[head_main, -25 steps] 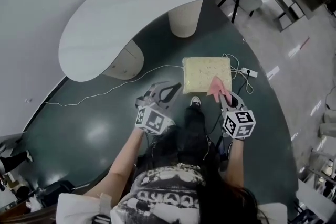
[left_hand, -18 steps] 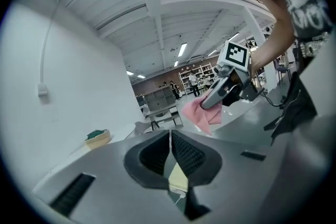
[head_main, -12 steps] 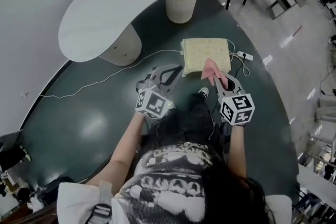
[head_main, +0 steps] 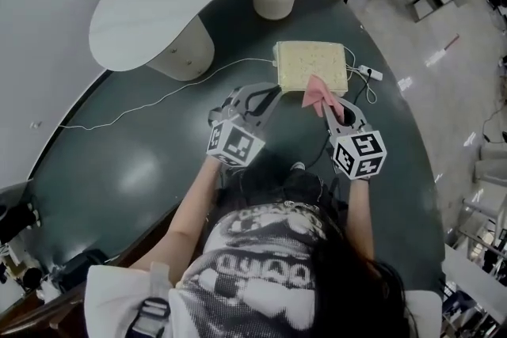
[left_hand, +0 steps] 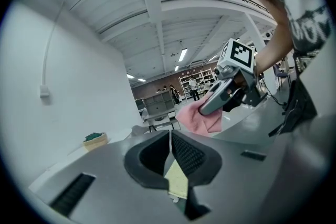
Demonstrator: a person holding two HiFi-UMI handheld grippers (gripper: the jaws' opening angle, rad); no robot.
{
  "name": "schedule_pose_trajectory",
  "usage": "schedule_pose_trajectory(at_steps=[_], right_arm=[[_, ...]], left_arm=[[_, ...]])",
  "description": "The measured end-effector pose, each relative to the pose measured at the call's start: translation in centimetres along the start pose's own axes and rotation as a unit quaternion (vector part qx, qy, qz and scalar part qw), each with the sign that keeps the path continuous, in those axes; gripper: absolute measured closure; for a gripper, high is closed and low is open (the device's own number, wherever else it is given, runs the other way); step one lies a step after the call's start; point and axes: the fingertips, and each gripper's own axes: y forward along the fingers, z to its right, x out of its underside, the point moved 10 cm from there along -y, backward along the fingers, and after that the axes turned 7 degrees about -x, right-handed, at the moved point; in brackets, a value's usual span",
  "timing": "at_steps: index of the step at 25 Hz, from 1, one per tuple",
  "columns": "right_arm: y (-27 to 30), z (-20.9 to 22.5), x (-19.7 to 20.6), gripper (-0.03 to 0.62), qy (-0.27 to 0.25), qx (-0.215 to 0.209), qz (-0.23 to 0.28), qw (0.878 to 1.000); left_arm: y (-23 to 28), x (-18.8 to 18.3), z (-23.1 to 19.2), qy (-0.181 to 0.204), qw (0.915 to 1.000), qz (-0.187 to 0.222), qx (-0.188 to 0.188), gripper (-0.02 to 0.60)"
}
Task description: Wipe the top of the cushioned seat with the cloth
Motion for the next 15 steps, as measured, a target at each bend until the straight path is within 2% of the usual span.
schedule_pose_trajectory(at_steps=[15], right_arm=[[-8.8,1.7,3.4,0.583,-0.001,-0.032,0.028,0.999]], left_arm=[[-0.3,-5.4,9.5,0.012,0.9998,-0.009,-0.015,0.569]])
